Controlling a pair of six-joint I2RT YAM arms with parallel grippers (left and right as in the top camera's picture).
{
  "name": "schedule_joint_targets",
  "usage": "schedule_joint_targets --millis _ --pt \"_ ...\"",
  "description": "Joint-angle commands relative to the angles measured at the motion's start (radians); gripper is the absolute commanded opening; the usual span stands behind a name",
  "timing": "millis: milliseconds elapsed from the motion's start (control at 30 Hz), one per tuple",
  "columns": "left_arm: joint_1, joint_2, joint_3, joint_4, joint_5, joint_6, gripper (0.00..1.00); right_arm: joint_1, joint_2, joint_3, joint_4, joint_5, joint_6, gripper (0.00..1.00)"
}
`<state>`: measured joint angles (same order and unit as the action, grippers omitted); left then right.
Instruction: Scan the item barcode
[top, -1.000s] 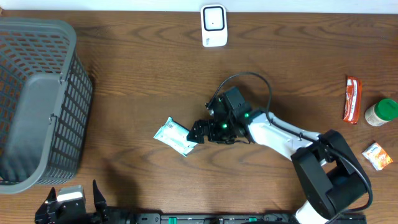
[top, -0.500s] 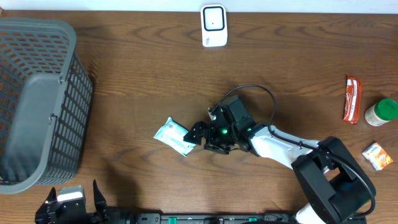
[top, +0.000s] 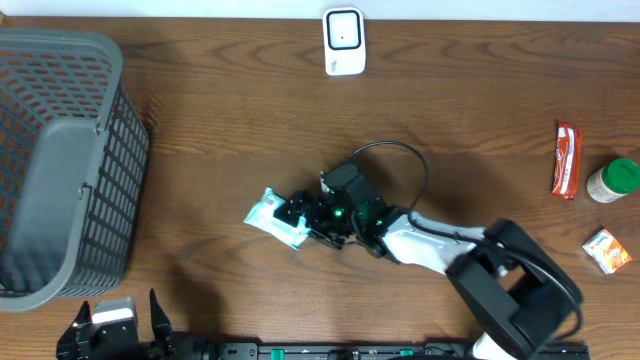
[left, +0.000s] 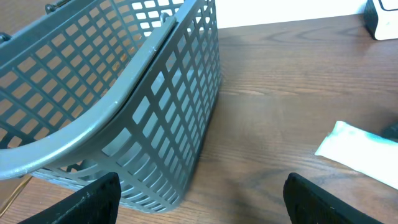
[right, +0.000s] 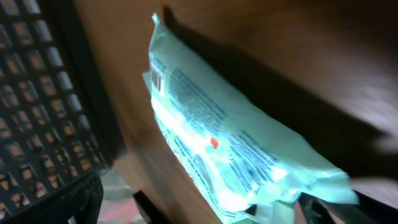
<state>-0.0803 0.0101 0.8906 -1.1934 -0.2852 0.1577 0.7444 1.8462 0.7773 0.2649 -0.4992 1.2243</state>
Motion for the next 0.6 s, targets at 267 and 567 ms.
schedule_joint_targets --millis 267,567 --pt "0.003 -0.007 0.002 0.000 0.015 0.002 0.84 0.010 0.232 -0.084 0.057 0.211 0.126 0.02" --pt "0.003 -0.007 0.002 -0.004 0.015 0.002 0.84 -0.017 0.156 -0.084 0.237 0.150 -0.076 0.01"
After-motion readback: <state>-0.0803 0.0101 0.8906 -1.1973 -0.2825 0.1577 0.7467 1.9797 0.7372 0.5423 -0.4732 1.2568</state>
